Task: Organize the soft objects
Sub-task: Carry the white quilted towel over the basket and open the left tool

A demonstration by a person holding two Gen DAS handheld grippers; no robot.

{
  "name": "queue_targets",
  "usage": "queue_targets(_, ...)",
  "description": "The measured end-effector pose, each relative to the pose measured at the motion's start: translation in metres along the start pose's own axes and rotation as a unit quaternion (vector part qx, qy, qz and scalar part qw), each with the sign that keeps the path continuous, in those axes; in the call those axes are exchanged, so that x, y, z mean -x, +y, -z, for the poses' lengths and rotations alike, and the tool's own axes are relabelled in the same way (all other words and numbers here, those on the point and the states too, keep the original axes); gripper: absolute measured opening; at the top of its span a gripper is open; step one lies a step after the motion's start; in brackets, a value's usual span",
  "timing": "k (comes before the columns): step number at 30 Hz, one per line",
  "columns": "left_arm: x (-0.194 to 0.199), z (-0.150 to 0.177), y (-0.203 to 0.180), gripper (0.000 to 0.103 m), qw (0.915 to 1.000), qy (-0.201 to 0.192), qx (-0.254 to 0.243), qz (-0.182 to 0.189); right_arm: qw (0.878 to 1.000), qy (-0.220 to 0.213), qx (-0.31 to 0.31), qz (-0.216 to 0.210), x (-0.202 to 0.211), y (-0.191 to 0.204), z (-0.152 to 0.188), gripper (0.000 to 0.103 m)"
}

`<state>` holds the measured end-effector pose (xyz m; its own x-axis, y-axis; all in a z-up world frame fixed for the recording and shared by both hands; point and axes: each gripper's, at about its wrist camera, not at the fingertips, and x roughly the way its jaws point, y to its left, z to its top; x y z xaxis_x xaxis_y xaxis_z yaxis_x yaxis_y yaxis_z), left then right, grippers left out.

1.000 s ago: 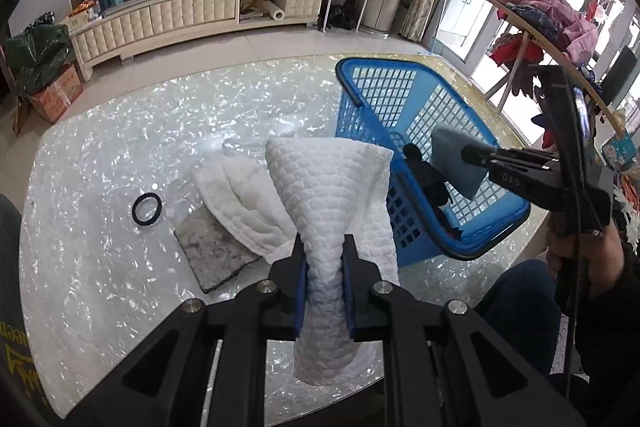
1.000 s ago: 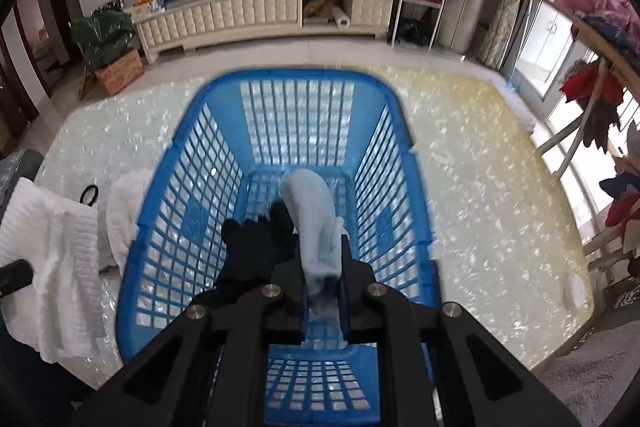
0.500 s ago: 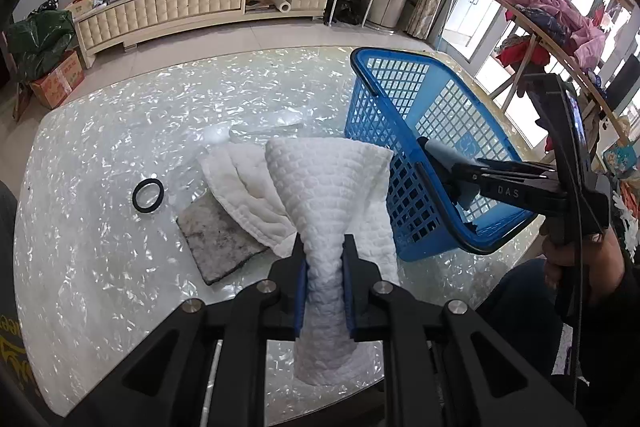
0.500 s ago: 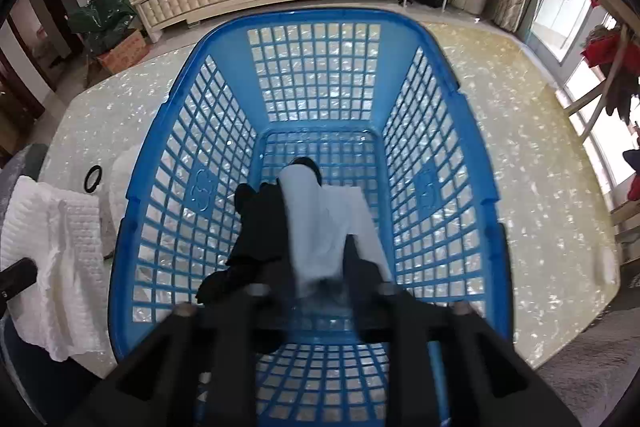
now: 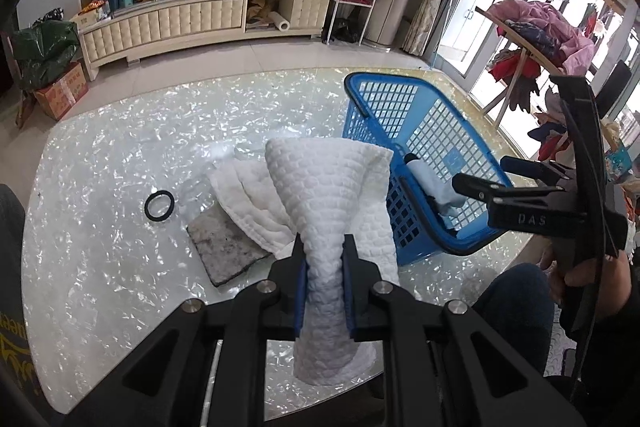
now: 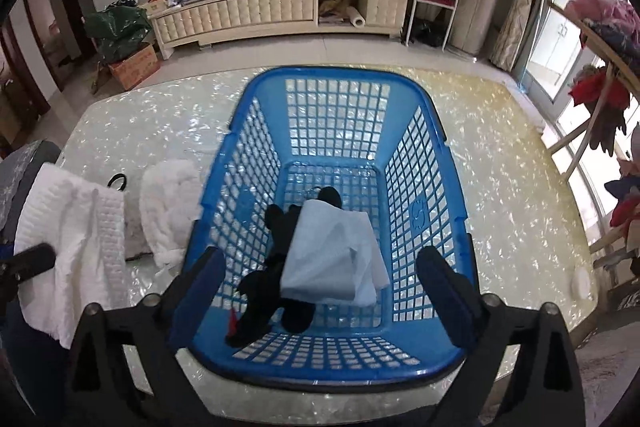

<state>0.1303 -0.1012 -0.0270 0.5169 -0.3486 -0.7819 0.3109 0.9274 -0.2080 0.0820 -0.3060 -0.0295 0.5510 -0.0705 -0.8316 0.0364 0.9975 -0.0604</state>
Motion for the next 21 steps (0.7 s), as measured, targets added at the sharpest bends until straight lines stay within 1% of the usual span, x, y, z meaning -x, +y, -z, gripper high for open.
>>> queue_targets(3, 0.007, 0.000, -0.004, 0.013, 0.9999, -0.008, -0.006, 0.000, 1.000, -0.011, 0.003, -0.005, 0.012, 0.007, 0.003, 0.102)
queue_targets(7, 0.014, -0.001, -0.014, 0.013, 0.9997, -0.019, -0.018, -0.004, 0.999, -0.033, 0.006, -0.012, 0.026, 0.011, 0.009, 0.102)
queue_targets(12, 0.018, -0.005, -0.028, 0.013, 0.9991, -0.027, -0.034, -0.004, 0.998, -0.053, 0.004, -0.016, 0.041, 0.007, 0.014, 0.102)
queue_targets(21, 0.019, -0.014, -0.052, 0.013, 0.9976, -0.039, -0.057, -0.006, 0.997, -0.072, 0.000, -0.034, 0.044, -0.001, 0.015, 0.102)
